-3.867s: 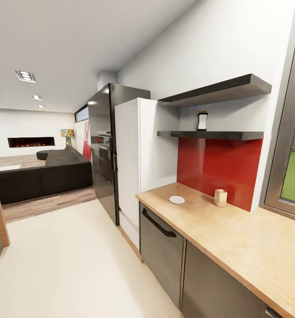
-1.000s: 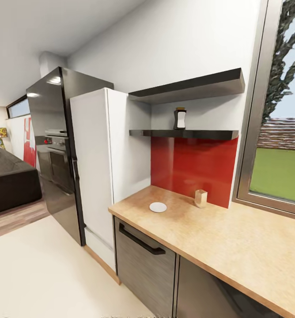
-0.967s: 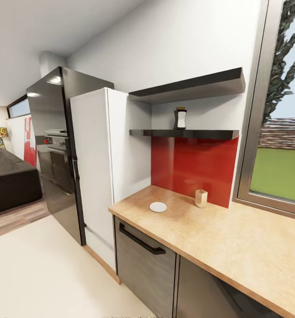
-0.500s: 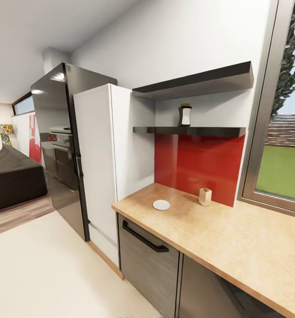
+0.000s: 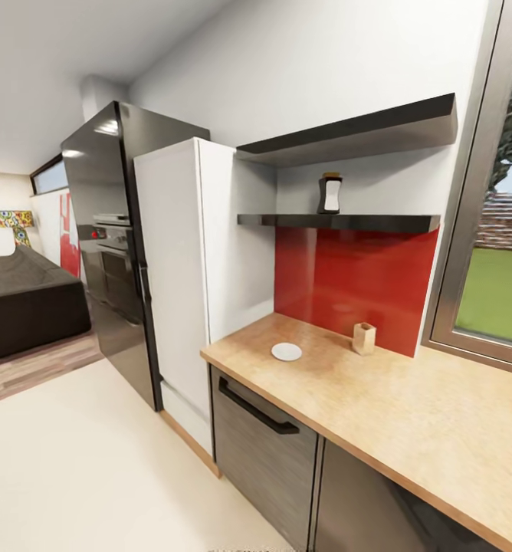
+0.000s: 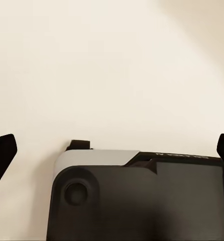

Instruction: Set up a coffee station on the kitchen countertop: keep the coffee maker on the countertop, move the bottle of coffee from the kitchen shelf to the counter next to the coffee maker, place a paper coffee filter on top of the coffee maker, put the saucer next to the coffee maker with the coffee cup on the saucer, and place the electric kettle next to the coffee maker.

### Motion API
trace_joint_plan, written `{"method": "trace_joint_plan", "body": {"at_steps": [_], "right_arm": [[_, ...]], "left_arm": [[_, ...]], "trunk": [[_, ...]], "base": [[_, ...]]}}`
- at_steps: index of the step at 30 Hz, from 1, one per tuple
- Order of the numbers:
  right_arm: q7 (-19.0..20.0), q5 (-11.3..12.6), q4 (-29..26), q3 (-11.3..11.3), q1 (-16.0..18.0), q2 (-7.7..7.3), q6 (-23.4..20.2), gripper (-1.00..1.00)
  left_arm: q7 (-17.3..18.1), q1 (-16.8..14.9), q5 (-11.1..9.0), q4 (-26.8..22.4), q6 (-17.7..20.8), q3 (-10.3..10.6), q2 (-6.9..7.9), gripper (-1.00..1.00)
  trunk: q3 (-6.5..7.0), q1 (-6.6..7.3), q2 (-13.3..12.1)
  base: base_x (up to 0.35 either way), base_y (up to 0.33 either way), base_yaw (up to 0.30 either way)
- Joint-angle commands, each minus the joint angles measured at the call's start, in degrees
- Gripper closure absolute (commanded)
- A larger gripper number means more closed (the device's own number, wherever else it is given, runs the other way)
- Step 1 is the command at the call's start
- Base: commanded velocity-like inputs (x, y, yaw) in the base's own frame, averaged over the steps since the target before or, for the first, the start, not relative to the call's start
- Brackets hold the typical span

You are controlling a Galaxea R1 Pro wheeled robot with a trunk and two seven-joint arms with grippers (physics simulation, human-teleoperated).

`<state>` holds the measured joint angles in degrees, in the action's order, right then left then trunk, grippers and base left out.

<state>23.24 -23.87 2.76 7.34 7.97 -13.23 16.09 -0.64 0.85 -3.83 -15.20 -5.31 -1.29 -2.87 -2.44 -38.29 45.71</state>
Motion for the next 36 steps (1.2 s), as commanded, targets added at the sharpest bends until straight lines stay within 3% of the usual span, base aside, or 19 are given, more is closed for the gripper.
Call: {"method": "trace_joint_plan", "body": {"at_steps": [1, 18, 36], "right_arm": [[0.05, -0.48, 0.23, 0.48, 0.12, -0.04, 0.34, -1.0], [0.11, -0.48, 0.23, 0.48, 0.12, -0.04, 0.34, -1.0], [0.21, -0.48, 0.23, 0.48, 0.12, -0.05, 0.26, -1.0]], "left_arm": [[-0.05, 0.03, -0.42, -0.1, -0.05, -0.11, -0.03, -1.0], [0.0, 0.03, -0.4, -0.12, -0.05, -0.11, -0.03, -1.0], [-0.02, 0.03, -0.39, -0.1, -0.05, -0.11, -0.03, -1.0]], "trunk": [[-0.17, -0.02, 0.07], [-1.15, -0.02, 0.07], [-1.16, -0.02, 0.07]], "base": [[0.0, 0.0, 0.081], [0.0, 0.0, 0.047], [0.0, 0.0, -0.225]]}}
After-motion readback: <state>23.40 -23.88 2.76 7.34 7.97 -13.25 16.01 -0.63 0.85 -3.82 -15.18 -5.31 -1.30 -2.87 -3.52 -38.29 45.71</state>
